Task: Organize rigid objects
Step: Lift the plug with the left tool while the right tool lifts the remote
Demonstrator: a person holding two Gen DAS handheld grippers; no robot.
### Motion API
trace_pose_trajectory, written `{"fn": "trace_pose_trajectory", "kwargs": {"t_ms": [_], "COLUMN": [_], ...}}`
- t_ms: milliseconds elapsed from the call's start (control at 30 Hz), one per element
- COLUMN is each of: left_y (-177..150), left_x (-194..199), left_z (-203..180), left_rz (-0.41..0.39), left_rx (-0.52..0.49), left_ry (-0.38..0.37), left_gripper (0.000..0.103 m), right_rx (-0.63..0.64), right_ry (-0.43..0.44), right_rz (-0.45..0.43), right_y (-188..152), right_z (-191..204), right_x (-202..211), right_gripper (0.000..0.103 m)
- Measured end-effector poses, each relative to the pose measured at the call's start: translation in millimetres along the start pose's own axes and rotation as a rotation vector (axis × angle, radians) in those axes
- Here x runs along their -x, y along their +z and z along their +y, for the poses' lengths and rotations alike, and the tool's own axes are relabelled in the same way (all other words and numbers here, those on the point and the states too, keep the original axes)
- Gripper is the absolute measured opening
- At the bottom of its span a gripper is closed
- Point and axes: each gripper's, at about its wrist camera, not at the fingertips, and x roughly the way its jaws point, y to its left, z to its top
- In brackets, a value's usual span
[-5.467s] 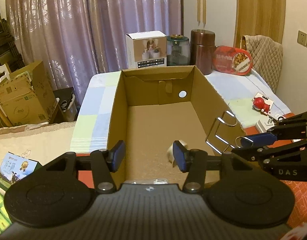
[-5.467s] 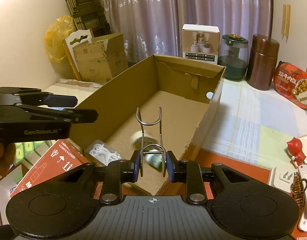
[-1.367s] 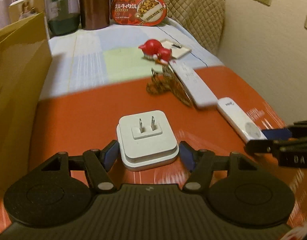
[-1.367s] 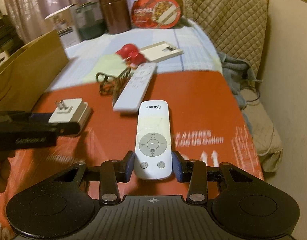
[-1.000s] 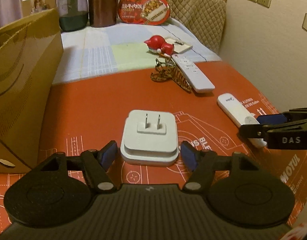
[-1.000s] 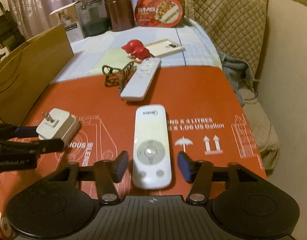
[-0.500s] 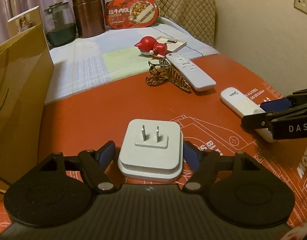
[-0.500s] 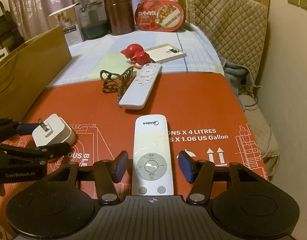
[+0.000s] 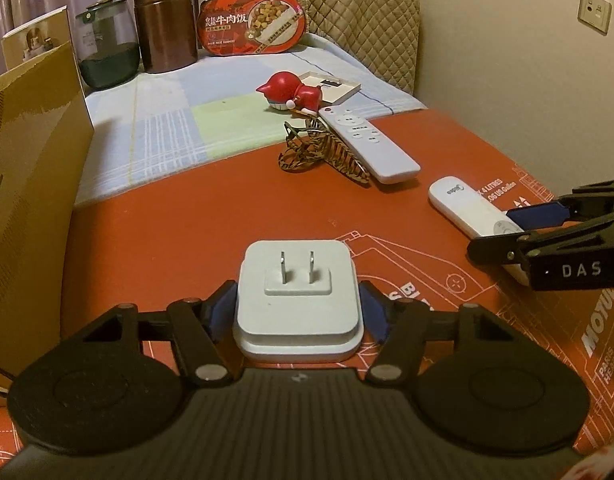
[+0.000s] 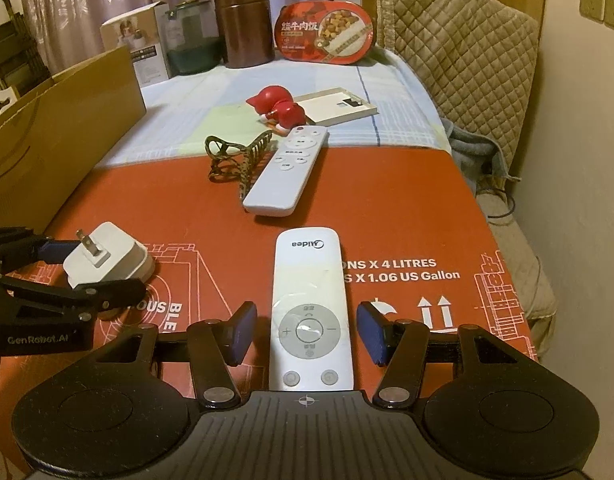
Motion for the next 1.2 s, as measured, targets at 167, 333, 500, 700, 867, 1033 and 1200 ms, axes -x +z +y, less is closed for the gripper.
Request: {"fn": "trace_pose_trajectory", "kwargs": {"t_ms": [167, 333, 500, 700, 867, 1033, 1200], "left_y": [-0.4, -2.3, 1.8, 10.5, 15.4, 17.0, 17.5], "left_x": [3.7, 18.2, 44.7, 81.6, 117.1, 148.6, 176.3], "left_z": [1.5, 2.5, 4.0, 1.8, 1.8, 4.0, 7.2], "left_rz": [0.015, 0.022, -0.002, -0.038, -0.073, -0.102, -0.135], "left_rx": [0.025, 0.038, 0.063, 0.063, 0.068, 0.084, 0.088], "left_ry": [0.001, 0.022, 0.023, 0.047, 0.048, 0.053, 0.065], "left_gripper": [0.060, 0.060, 0.060, 0.060, 0.060, 0.060, 0.060], "right_rx": [-0.009, -0.030, -0.042, -0.035, -0.026, -0.016, 0.007], "right_ry": [-0.034, -0.037, -0.034, -0.021, -0.012, 0.013, 0.038], "right_rz": [-0.001, 0.002, -0.019, -0.050, -0.083, -0.119, -0.151], "right_y": [-0.2, -0.2, 4.3, 12.6, 17.2, 21.1, 26.1], "right_z": [1.2, 0.9, 7.2, 23.9, 40.2, 57.9, 78.7], "right_x": [0.8, 12.1, 34.2, 65.4, 94.3, 120.8, 142.2], "right_gripper": [0.037, 0.037, 0.037, 0.037, 0.037, 0.037, 0.037]}}
